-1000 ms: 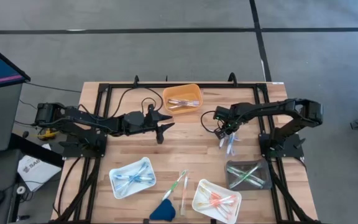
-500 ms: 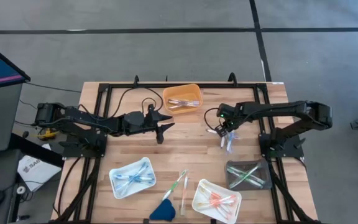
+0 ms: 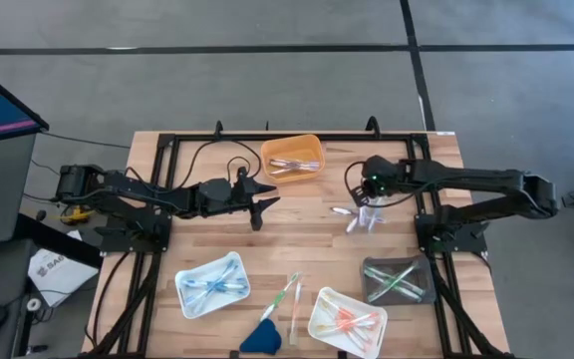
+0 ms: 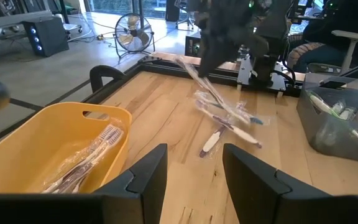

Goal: Pick & Place Toothbrushes
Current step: Put the purple toothbrush into the yellow bin

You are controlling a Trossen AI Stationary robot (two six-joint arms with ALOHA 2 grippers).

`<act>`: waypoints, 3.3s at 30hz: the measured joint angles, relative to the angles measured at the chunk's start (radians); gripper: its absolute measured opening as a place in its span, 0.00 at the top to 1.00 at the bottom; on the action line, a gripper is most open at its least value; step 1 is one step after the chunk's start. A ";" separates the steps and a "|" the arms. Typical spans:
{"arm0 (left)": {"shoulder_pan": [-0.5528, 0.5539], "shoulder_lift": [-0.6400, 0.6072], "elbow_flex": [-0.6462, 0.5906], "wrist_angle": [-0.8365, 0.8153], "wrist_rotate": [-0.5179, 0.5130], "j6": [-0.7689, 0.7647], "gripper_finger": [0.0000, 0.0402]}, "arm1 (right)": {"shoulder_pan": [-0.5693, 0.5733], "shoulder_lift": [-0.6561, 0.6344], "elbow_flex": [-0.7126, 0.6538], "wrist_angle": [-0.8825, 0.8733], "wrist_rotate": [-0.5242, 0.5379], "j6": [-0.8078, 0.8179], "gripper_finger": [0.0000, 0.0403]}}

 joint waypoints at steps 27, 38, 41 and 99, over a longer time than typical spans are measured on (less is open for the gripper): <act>0.000 0.000 0.000 0.000 0.000 0.000 0.63 | 0.023 0.010 0.020 0.855 -0.090 -0.918 1.00; 0.000 0.000 0.000 0.000 0.000 -0.005 0.63 | -0.067 0.368 0.558 0.321 -0.214 -1.009 1.00; 0.000 0.000 0.000 -0.021 0.000 -0.006 0.63 | -0.103 0.499 0.711 0.156 -0.280 -1.066 1.00; -0.019 0.000 0.000 -0.187 -0.003 -0.082 0.63 | -0.132 0.938 1.162 -0.153 -0.037 -1.305 0.59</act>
